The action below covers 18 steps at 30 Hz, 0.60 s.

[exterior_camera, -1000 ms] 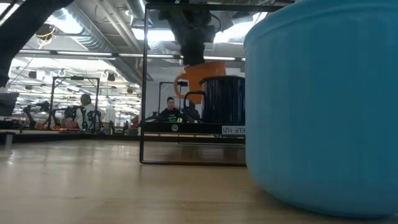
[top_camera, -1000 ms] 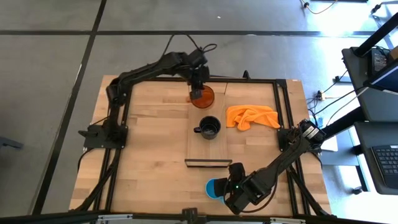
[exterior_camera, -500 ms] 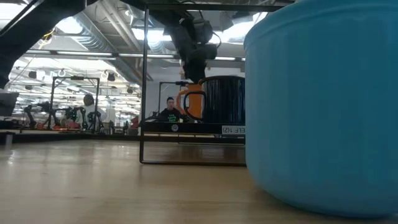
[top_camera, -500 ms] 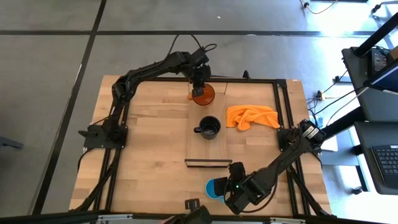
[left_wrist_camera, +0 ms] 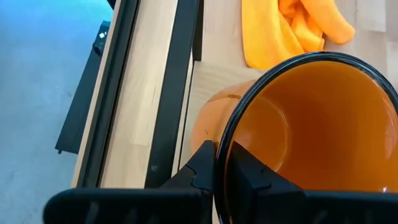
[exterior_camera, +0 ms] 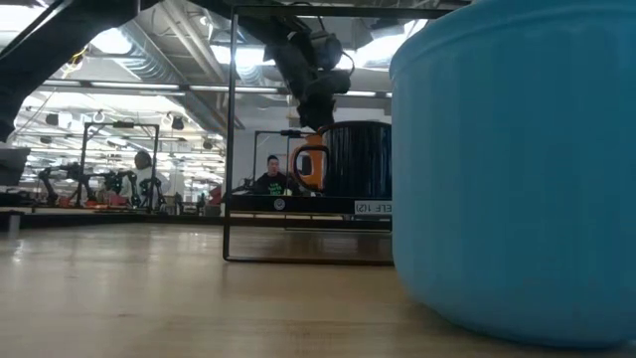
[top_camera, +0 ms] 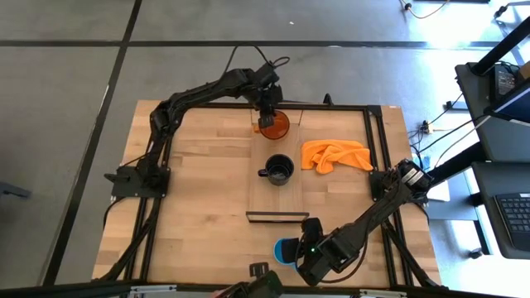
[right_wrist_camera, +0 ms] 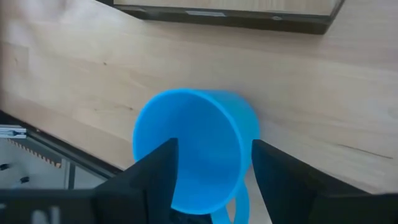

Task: Stack small to large cups/mugs on shelf
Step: Put the orange mug on the shelf

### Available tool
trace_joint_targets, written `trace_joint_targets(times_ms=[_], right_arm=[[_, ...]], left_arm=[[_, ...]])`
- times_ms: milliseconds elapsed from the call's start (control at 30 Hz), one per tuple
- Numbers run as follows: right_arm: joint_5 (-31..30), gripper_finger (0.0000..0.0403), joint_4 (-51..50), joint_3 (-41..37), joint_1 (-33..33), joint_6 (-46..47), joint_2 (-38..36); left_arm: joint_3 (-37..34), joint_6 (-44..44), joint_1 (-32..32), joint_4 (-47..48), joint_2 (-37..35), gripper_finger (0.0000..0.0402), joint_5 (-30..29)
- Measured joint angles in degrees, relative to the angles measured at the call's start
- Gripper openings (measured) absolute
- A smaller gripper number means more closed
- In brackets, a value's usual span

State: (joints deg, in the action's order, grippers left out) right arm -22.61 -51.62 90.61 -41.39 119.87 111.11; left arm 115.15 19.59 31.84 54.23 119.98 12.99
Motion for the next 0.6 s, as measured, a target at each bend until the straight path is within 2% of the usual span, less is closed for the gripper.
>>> trace_joint_targets(times_ms=[467,600], right_arm=[[1.4,0.0204,-1.4,0.0,0.0,1.1,0.0],[1.8,0.0204,-1.4,0.0,0.0,1.2,0.0]], left_arm=[[0.1,-1.2,-0.2,-2.1,3.2,0.0016,1.9],[0.2,-1.4,0.1,1.4,3.1,0.0016,2.6]])
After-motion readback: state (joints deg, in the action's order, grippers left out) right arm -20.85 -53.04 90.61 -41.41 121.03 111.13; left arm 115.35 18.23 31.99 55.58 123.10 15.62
